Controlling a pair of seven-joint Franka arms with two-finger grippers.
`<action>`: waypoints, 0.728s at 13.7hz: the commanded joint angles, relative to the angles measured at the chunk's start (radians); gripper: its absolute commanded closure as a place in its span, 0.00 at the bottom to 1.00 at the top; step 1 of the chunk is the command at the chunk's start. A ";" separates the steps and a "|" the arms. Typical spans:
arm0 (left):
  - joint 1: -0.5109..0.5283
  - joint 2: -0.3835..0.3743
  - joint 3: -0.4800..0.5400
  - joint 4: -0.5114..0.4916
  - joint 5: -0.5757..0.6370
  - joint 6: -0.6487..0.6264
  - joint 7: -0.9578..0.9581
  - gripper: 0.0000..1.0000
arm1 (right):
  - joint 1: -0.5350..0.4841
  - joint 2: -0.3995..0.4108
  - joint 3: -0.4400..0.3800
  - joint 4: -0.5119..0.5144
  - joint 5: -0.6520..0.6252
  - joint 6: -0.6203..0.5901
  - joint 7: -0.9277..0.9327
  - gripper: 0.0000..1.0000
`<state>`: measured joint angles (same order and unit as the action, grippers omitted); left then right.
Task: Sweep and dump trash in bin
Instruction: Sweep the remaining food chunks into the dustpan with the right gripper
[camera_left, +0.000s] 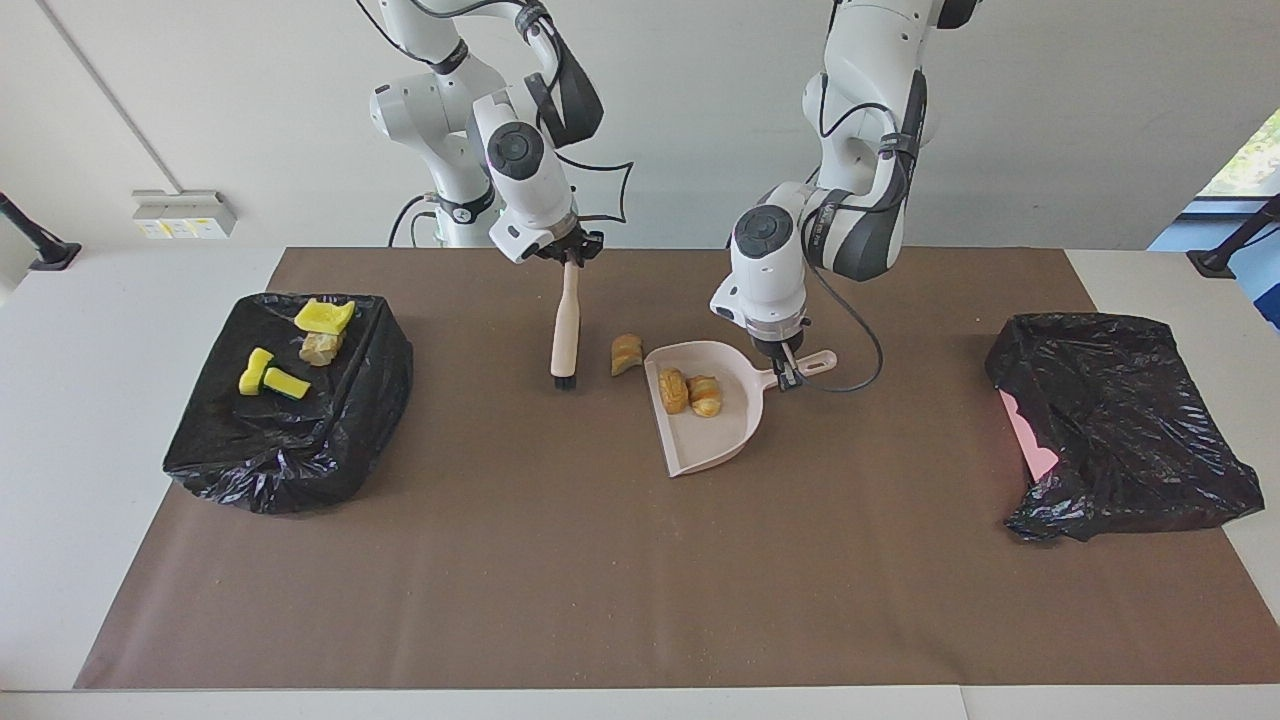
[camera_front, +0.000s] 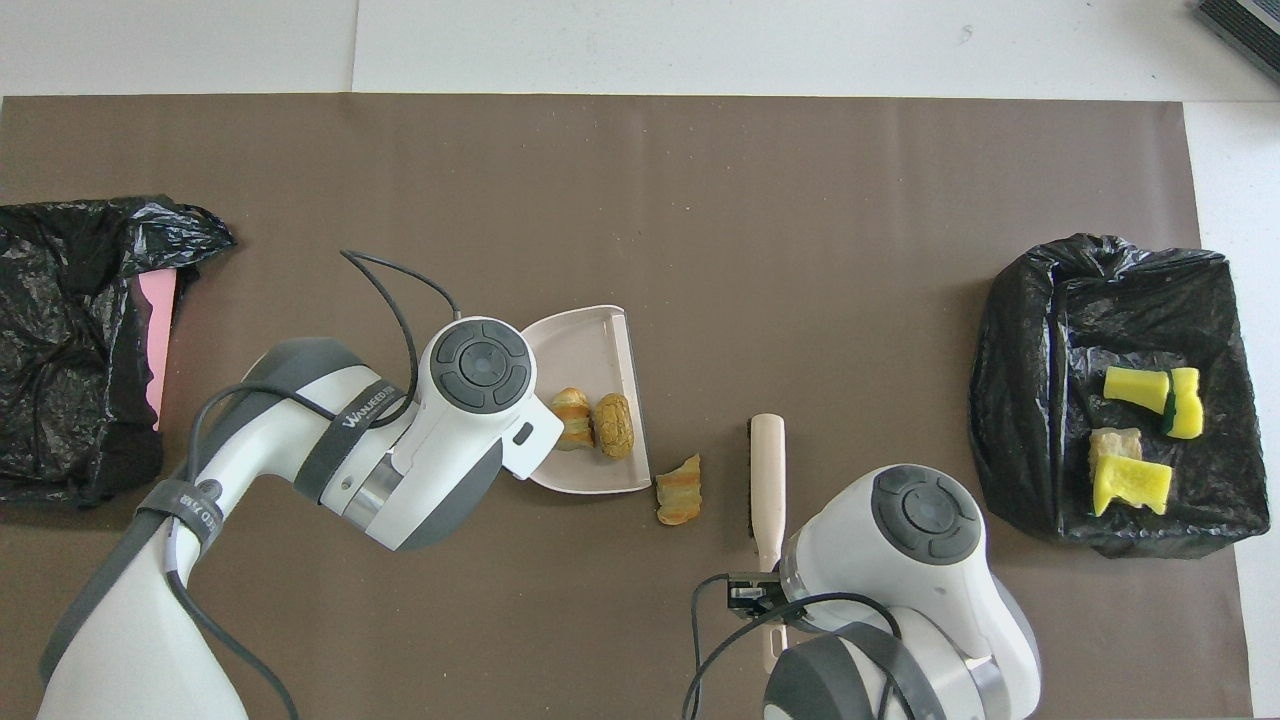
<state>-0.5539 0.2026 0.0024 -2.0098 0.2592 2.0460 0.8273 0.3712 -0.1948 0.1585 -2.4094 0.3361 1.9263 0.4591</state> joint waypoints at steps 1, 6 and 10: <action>-0.009 -0.052 0.001 -0.055 0.075 -0.024 0.059 1.00 | 0.009 0.052 0.001 -0.004 0.081 0.063 0.006 1.00; -0.069 -0.127 0.002 -0.171 0.098 -0.017 0.009 1.00 | 0.126 0.184 0.001 0.051 0.233 0.227 -0.037 1.00; -0.095 -0.146 0.001 -0.199 0.098 -0.009 -0.091 1.00 | 0.215 0.210 0.007 0.122 0.414 0.319 -0.036 1.00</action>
<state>-0.6228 0.0933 -0.0029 -2.1597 0.3394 2.0389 0.7602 0.5573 -0.0082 0.1615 -2.3270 0.6659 2.1979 0.4517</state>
